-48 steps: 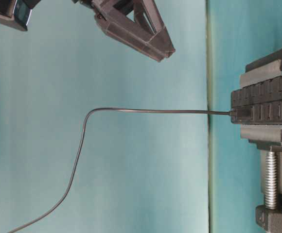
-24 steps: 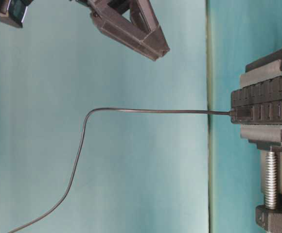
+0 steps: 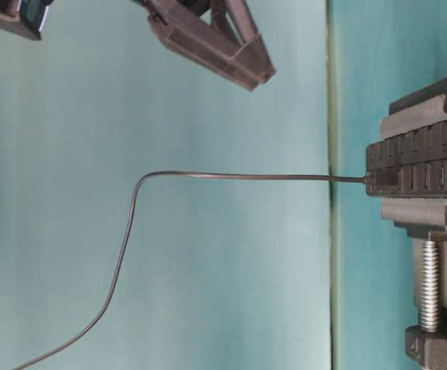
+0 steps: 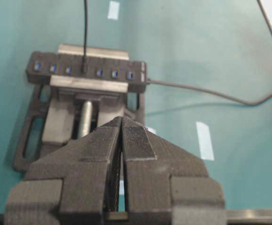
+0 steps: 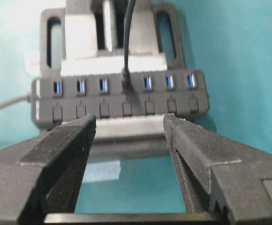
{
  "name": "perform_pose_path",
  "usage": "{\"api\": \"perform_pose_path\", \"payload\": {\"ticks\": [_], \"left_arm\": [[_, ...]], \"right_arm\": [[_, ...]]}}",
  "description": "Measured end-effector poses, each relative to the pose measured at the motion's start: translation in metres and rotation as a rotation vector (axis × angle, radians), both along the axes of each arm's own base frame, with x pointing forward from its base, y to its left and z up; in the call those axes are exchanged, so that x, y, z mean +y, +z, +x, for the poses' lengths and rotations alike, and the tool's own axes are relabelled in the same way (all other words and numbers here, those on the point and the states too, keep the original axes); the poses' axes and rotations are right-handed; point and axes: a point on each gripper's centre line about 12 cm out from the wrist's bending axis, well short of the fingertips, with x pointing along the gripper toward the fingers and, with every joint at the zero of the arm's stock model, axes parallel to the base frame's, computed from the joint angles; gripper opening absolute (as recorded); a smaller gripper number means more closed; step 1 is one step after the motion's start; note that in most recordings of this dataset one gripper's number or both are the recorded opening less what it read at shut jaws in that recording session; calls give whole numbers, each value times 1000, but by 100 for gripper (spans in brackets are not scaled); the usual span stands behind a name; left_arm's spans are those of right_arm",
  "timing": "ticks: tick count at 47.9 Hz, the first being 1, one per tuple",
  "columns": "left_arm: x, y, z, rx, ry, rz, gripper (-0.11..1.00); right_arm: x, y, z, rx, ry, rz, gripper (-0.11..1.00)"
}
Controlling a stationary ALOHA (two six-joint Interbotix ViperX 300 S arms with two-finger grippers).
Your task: Insert the USB into the center port of the fixed hub
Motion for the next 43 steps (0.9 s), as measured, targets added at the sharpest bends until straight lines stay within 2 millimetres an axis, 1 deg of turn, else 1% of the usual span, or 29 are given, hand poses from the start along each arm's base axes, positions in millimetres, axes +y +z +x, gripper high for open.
{"api": "perform_pose_path", "payload": {"ticks": [15, 43], "left_arm": [[0, -2, 0, 25, 0, 0, 0], [0, 1, 0, 15, 0, 0, 0]], "right_arm": [[0, 0, 0, -1, 2, -3, 72], [0, 0, 0, 1, 7, -9, 72]]}}
